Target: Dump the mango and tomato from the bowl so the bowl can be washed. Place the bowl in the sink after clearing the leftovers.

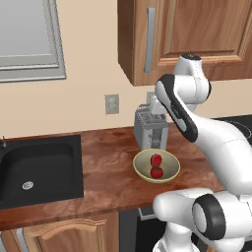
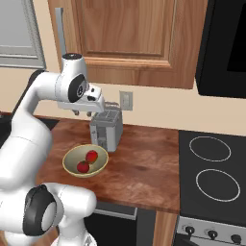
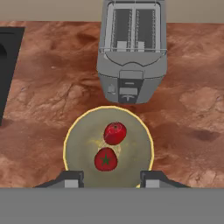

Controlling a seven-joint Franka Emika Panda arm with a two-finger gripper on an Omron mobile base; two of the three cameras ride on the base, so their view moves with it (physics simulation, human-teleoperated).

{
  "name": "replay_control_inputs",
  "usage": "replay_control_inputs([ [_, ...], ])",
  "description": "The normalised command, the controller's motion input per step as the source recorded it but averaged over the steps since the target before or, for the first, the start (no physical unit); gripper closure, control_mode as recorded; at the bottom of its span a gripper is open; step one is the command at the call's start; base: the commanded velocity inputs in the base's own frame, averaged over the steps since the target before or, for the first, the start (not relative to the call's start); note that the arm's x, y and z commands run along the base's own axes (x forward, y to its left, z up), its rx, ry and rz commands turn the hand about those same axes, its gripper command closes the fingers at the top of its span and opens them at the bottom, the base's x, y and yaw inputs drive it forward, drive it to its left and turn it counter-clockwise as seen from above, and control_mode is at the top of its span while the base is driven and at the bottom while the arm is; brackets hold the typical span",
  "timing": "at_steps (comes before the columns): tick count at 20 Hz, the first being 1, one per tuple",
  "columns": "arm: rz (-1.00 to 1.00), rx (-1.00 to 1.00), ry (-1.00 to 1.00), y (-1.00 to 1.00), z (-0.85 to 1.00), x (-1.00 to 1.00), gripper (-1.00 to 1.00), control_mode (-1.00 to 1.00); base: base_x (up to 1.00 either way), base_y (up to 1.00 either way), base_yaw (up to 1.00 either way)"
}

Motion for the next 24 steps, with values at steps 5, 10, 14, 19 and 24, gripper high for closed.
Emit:
replay_control_inputs([
  [5, -0.03, 0.01, -0.01, -0.11, -0.06, -0.32, -1.00, -1.00, 0.00, 0.00, 0.00],
  [10, -0.13, 0.10, 0.00, -0.49, -0.50, -0.55, -1.00, -1.00, 0.00, 0.00, 0.00],
  [14, -0.13, 0.13, 0.05, -0.63, -0.74, -0.31, -1.00, -1.00, 0.00, 0.00, 0.00],
  [19, -0.12, 0.17, 0.10, -0.56, -0.79, -0.09, -1.00, -1.00, 0.00, 0.00, 0.00],
  [24, -0.10, 0.12, 0.09, -0.20, -0.50, 0.00, -1.00, -1.00, 0.00, 0.00, 0.00],
])
